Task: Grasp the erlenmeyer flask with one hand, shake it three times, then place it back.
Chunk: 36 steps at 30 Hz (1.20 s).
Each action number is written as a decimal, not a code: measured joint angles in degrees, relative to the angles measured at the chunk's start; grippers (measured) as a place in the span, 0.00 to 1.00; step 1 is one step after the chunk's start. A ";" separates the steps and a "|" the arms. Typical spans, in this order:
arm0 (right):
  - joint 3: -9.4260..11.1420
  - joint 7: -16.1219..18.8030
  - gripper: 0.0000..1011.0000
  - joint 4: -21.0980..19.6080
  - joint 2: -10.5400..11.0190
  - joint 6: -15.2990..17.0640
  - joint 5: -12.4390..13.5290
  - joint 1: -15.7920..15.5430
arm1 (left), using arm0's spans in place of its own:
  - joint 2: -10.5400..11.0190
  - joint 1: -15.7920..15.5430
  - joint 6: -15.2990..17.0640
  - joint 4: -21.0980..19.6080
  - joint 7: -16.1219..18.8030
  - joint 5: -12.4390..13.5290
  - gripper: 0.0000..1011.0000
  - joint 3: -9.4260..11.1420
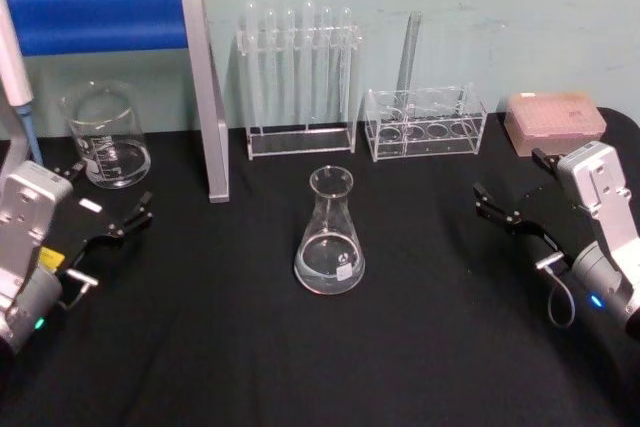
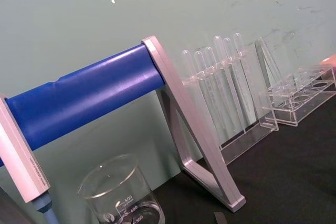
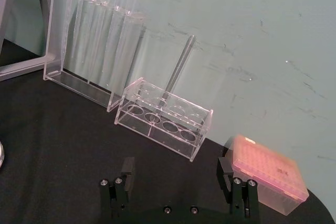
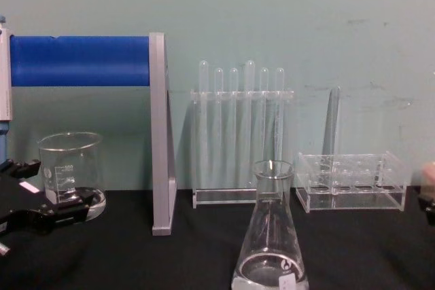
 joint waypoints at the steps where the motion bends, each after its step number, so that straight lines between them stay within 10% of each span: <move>1: 0.00 0.00 0.99 0.00 0.00 0.00 0.00 0.00 | 0.00 0.00 0.00 0.00 0.00 0.00 0.99 0.00; 36: 0.00 0.00 0.99 0.00 0.00 0.00 0.00 0.00 | 0.00 0.00 0.00 0.00 0.00 0.00 0.99 0.00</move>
